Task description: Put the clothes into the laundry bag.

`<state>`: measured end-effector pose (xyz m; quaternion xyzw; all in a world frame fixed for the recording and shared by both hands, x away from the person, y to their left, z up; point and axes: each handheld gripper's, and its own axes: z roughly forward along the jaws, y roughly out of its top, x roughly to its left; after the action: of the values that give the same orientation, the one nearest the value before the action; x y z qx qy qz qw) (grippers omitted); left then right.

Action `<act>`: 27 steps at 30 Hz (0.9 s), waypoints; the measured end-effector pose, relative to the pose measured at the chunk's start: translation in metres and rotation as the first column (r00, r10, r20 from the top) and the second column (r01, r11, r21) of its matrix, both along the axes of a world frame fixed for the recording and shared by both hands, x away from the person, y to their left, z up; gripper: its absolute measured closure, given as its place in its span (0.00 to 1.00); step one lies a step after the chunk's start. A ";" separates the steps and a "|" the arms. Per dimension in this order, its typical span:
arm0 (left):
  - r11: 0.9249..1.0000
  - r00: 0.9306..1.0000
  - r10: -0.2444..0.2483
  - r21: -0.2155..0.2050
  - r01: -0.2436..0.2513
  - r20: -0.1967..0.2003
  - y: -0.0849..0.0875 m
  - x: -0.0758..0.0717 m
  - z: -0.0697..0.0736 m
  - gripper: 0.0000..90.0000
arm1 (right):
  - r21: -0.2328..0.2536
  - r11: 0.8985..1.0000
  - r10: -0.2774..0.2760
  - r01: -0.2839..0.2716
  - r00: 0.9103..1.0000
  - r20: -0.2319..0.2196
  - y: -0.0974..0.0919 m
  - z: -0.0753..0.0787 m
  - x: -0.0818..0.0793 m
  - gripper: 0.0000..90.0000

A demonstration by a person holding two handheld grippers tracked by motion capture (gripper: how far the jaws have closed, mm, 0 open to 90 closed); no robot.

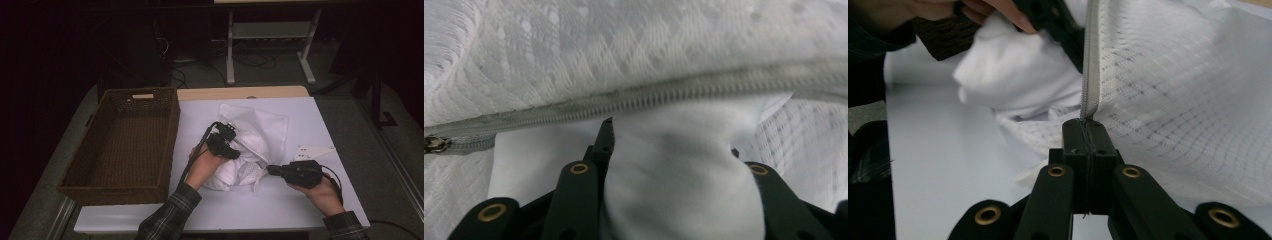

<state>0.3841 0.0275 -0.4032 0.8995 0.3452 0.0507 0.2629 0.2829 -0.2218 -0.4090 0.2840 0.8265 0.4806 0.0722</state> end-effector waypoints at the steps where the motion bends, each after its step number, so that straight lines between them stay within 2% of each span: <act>1: 1.000 1.000 0.000 0.000 0.000 0.000 0.000 0.000 0.000 0.64 | 0.001 1.000 -0.001 0.001 1.000 0.002 0.000 0.000 0.000 0.99; 4: 1.000 1.000 -0.003 -0.006 0.003 0.010 -0.005 0.000 -0.003 0.52 | -0.005 1.000 -0.002 0.002 1.000 -0.001 -0.001 -0.001 0.001 0.99; 5: 1.000 1.000 -0.007 -0.016 0.007 0.004 -0.004 0.000 -0.003 0.52 | -0.005 1.000 -0.002 0.002 1.000 -0.001 -0.001 -0.001 0.001 0.99; 10: 0.999 1.000 -0.028 -0.045 0.029 0.012 0.005 -0.004 0.005 0.36 | 0.003 1.000 -0.004 0.004 1.000 0.003 -0.003 -0.001 0.002 0.99; 14: 0.994 0.999 -0.044 -0.097 0.046 0.027 0.022 -0.017 0.020 0.29 | 0.009 1.000 -0.015 0.015 1.000 0.004 -0.006 0.000 0.004 0.99; 17: 0.993 0.998 -0.052 -0.104 0.056 0.037 0.029 -0.024 0.025 0.24 | 0.009 1.000 -0.017 0.017 1.000 0.006 -0.008 0.000 0.004 0.99; 18: 0.990 0.997 -0.055 -0.128 0.061 0.048 0.041 -0.033 0.029 0.23 | 0.009 1.000 -0.029 0.029 1.000 0.009 -0.012 0.001 0.004 0.99; 19: 0.990 0.997 -0.055 -0.128 0.061 0.048 0.041 -0.033 0.029 0.22 | 0.009 1.000 -0.029 0.029 1.000 0.009 -0.012 0.001 0.004 0.99; 20: 0.987 0.997 -0.060 -0.146 0.067 0.048 0.048 -0.040 0.030 0.22 | 0.011 0.999 -0.037 0.037 0.999 0.008 -0.014 0.002 0.004 0.99; 22: 0.987 0.997 -0.060 -0.146 0.067 0.048 0.048 -0.040 0.030 0.21 | 0.010 0.999 -0.039 0.039 0.999 0.010 -0.015 0.002 0.005 0.99; 23: 0.987 0.996 -0.072 -0.137 0.078 0.051 0.053 -0.047 0.027 0.21 | 0.010 0.999 -0.039 0.039 0.999 0.010 -0.015 0.002 0.005 0.99; 25: 0.987 0.996 -0.072 -0.137 0.078 0.051 0.053 -0.047 0.027 0.19 | 0.006 0.999 -0.045 0.045 0.999 0.015 -0.017 0.002 0.006 0.99; 26: 0.987 0.994 -0.078 -0.131 0.088 0.079 0.059 -0.056 0.020 0.17 | 0.009 0.999 -0.046 0.045 0.999 0.013 -0.020 0.002 0.007 0.99; 27: 0.988 0.994 -0.084 -0.125 0.093 0.074 0.058 -0.056 0.016 0.16 | 0.009 0.999 -0.044 0.044 0.999 0.011 -0.020 0.002 0.007 0.99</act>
<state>0.3281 0.0858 -0.3873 0.8929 0.2983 0.0476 0.3339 0.2899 -0.2416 -0.4074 0.2997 0.8176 0.4840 0.0863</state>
